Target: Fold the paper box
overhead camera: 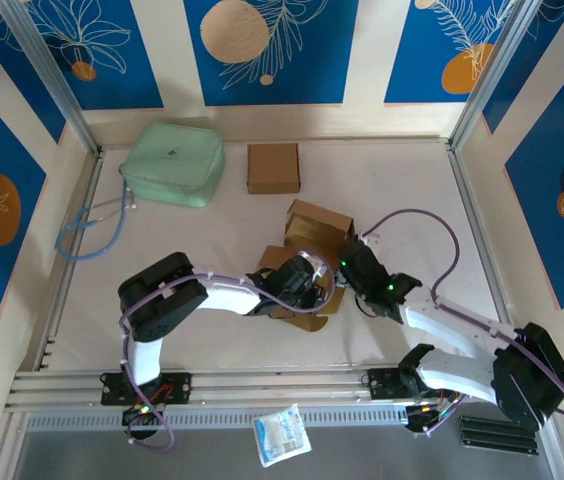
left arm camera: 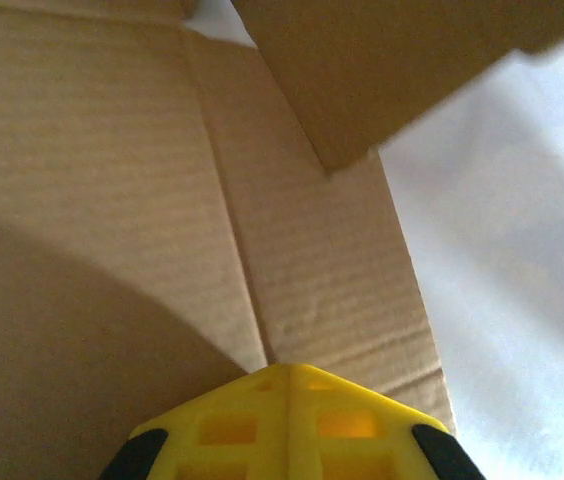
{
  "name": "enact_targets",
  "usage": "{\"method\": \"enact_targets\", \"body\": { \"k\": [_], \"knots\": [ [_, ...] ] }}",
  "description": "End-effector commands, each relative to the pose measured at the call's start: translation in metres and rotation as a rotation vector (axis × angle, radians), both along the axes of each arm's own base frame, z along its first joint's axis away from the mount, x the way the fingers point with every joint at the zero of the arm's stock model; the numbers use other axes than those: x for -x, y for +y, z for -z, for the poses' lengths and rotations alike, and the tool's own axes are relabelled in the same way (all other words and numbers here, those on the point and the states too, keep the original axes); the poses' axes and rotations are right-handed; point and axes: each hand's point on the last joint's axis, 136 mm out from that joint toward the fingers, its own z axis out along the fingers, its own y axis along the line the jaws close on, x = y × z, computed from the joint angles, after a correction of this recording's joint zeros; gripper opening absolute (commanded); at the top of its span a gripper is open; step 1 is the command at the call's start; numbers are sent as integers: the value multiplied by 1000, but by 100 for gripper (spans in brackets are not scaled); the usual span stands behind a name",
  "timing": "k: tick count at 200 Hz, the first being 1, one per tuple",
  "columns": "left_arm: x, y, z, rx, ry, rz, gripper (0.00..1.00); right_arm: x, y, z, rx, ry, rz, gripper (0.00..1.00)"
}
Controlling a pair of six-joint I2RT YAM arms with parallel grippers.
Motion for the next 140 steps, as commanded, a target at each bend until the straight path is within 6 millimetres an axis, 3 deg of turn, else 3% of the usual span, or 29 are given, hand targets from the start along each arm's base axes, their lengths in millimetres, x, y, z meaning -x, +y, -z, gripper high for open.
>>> {"method": "enact_targets", "body": {
  "k": [1, 24, 49, 80, 102, 140],
  "knots": [
    [-15, -8, -9, 32, -23, -14, 0, 7, 4, 10, -11, -17, -46, 2],
    [-15, -12, -6, 43, -8, -12, 0, 11, -2, 20, -8, -5, -25, 2],
    [-16, -11, -16, 59, -21, -18, 1, 11, -7, 20, 14, 17, 5, 1],
    [-15, -1, -50, 104, -77, -33, 22, 6, -8, 10, 37, -9, 9, 1],
    [-14, 21, -76, 128, -126, -74, 35, 5, -9, 7, 47, -10, 13, 2],
    [-31, 73, -130, 133, -147, -195, 44, 5, -6, 10, 33, -8, 5, 1]
  ]
}}
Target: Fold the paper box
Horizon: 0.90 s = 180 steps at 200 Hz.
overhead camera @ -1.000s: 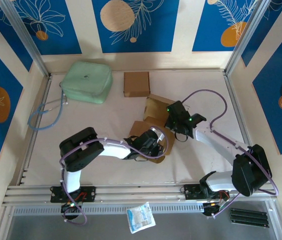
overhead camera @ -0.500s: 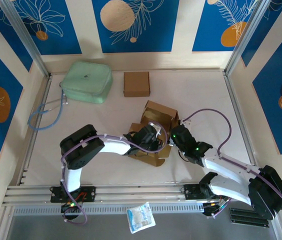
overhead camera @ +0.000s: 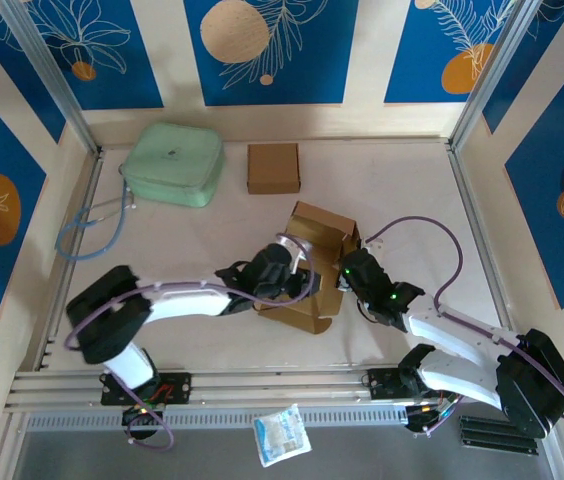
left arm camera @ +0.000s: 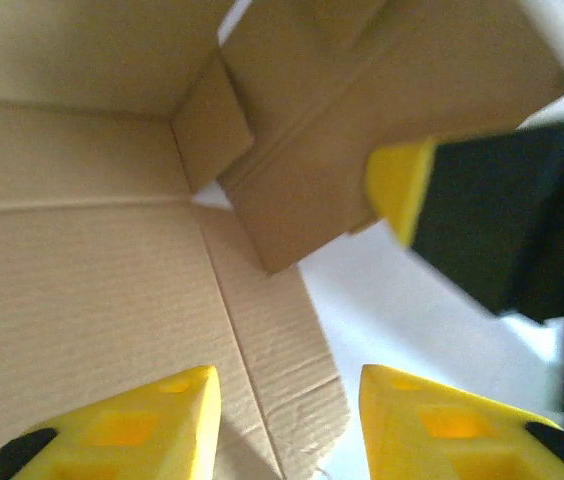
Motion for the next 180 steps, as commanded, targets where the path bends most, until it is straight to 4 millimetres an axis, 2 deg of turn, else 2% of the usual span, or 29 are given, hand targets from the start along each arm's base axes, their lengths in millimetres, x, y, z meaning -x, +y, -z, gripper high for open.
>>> {"method": "enact_targets", "body": {
  "k": [1, 27, 36, 54, 86, 118, 154, 180],
  "knots": [
    [-21, 37, -31, -12, -15, -112, 44, 3, 1, 5, 25, 28, -9, 1],
    [-52, 80, -74, 12, 15, -270, 55, 2, 4, 7, 31, 30, -24, 2],
    [-63, 87, -86, 27, 29, -282, 61, 1, 5, 7, 35, 31, -28, 1],
    [-80, 86, -100, 12, 26, -241, 72, -1, 6, 6, 43, 29, -33, 1],
    [-106, 70, -94, -21, 102, -172, 78, -4, 6, 2, 65, 24, -42, 1],
    [-116, 55, -83, -17, 140, -134, 80, -7, 8, -2, 86, 32, -50, 1],
    [-112, 48, -70, 19, 186, -115, 70, -10, 17, -5, 78, 49, -72, 1],
    [-107, 48, -60, 24, 217, -115, 62, -18, 32, -17, 34, 41, -97, 3]
  ]
}}
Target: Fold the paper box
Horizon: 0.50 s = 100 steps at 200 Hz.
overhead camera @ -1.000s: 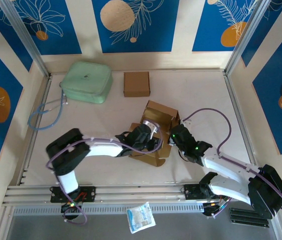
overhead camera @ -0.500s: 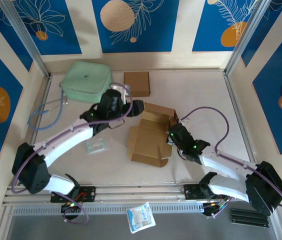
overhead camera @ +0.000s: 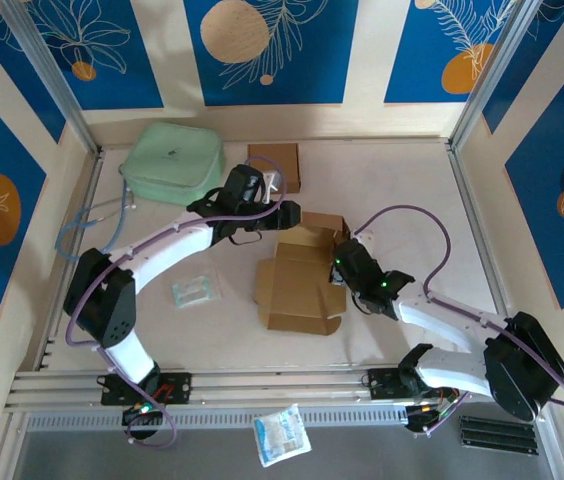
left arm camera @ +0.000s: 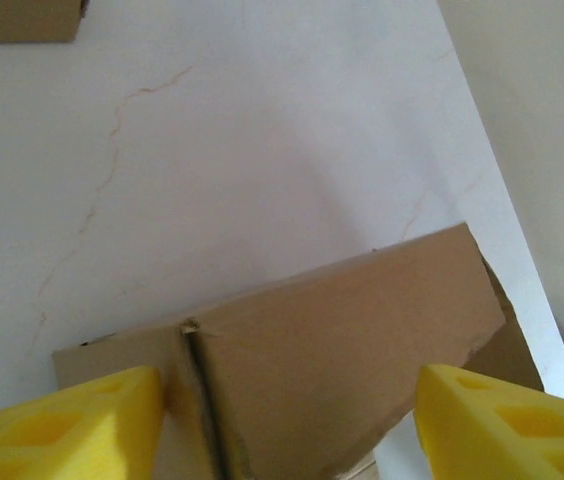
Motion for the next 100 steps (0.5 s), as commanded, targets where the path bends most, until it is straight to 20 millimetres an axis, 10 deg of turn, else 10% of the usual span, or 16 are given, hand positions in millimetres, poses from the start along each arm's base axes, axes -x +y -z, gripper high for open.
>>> {"method": "enact_targets", "body": {
  "k": [1, 100],
  "knots": [
    [7, -1, 3, 36, 29, 24, 62, -4, 17, -12, -33, 9, -45, 3],
    [15, 12, 33, -36, 48, 17, 60, -61, 68, -22, -23, -148, -159, 23]
  ]
}}
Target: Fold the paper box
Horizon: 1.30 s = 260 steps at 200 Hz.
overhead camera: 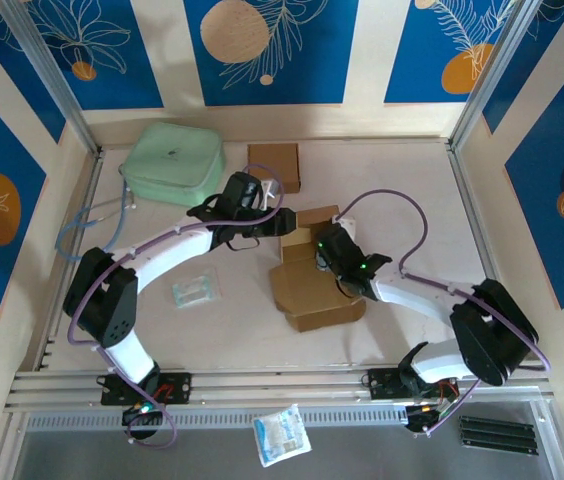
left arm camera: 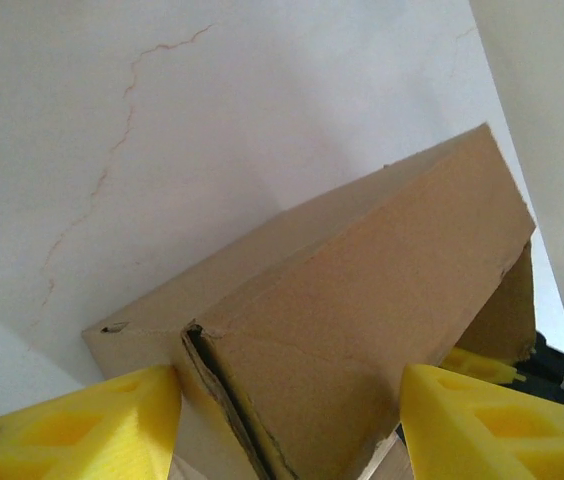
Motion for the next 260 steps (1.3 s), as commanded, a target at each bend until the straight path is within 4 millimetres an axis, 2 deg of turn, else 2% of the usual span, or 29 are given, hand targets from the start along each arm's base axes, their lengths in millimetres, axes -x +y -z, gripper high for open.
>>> {"method": "enact_targets", "body": {
  "k": [1, 17, 30, 40, 56, 84, 103, 121, 137, 165, 189, 220, 237, 260],
  "knots": [
    [8, 5, 7, -25, -3, 24, 59, -20, 31, -22, -37, -117, -117, 23],
    [9, 6, 11, -38, -1, 28, 60, -22, 36, -20, -18, -114, -173, 30],
    [8, 7, 15, -44, 2, 23, 60, -20, 42, -22, -38, -100, -246, 40],
    [7, 8, 17, -49, 3, 19, 60, -16, 45, -25, -68, -84, -308, 47],
    [7, 7, 20, -55, 6, 19, 60, -3, 48, -35, -122, -59, -422, 53],
    [6, 7, 21, -63, 1, 22, 60, 29, 47, -60, -151, -66, -608, 56],
    [4, 8, 19, -65, -5, 19, 60, 45, 40, -79, -146, -102, -661, 59],
    [4, 6, 17, -58, -6, 23, 59, 52, 30, -93, -137, -139, -659, 59],
    [4, 6, 17, -59, -7, 24, 59, 44, 10, -99, -101, -193, -575, 59],
    [3, 6, 15, -60, -10, 25, 59, 25, -33, -90, -89, -181, -394, 58],
    [4, 6, 14, -55, -11, 22, 59, 15, -52, -77, -153, -134, -320, 58],
    [4, 6, 15, -57, -11, 24, 59, 4, -60, -53, -242, -54, -325, 55],
    [3, 6, 15, -58, -12, 24, 59, -3, -55, -43, -302, -1, -366, 51],
    [3, 5, 15, -58, -12, 25, 59, -17, -46, -32, -299, 36, -392, 48]
  ]
}}
